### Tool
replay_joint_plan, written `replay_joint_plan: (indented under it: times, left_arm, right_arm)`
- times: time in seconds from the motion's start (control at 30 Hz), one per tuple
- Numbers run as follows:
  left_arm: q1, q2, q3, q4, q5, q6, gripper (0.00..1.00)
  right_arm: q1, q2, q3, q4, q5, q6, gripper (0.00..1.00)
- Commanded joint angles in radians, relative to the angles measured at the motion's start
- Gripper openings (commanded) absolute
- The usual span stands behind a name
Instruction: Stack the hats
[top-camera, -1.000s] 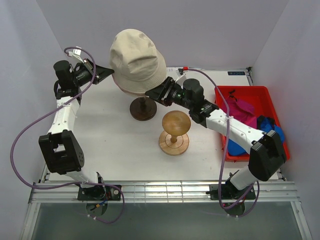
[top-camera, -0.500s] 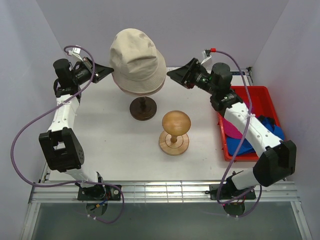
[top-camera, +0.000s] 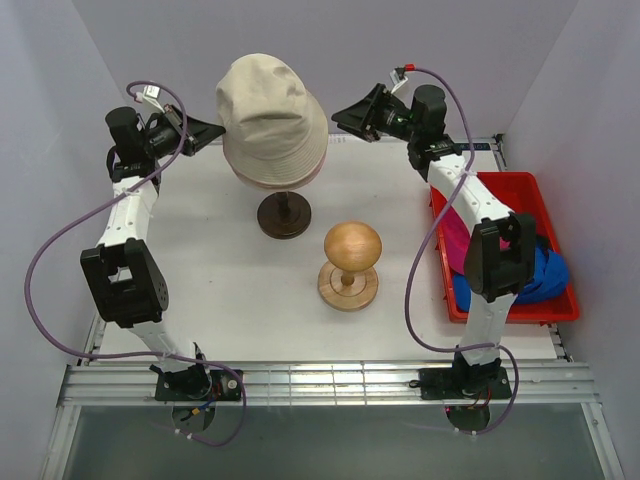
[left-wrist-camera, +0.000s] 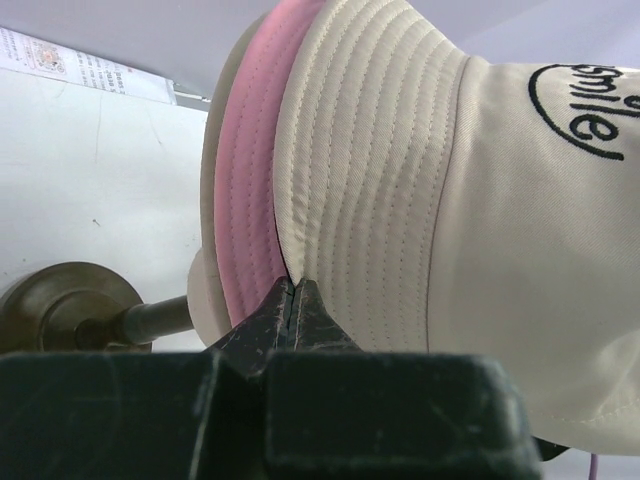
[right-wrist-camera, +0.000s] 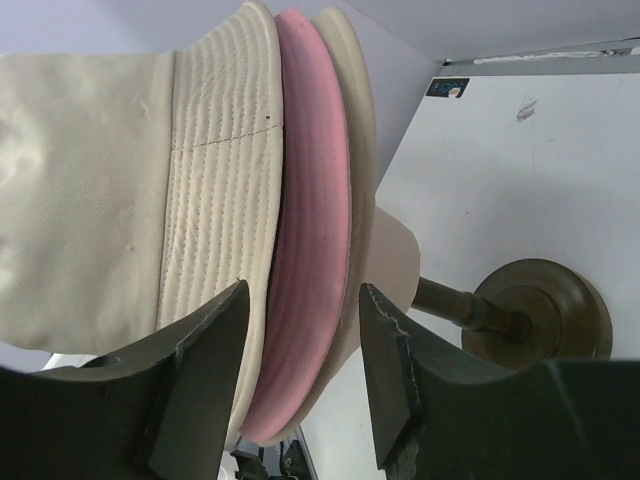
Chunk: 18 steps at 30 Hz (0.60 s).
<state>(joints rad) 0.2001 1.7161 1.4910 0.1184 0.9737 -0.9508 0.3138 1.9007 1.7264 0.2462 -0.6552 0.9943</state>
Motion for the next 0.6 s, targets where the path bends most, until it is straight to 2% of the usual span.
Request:
replay_joint_plan:
  times: [0.0, 0.57]
  left_arm:
    - [0.007, 0.003, 0.066, 0.013, 0.006, -0.006, 0.0]
    - [0.005, 0.02, 0.091, 0.02, 0.017, -0.023, 0.0]
  right_arm:
    - [-0.001, 0.018, 0.082, 0.111, -0.07, 0.027, 0.54]
    - [0.036, 0.201, 0.3, 0.137, -0.084, 0.132, 0.53]
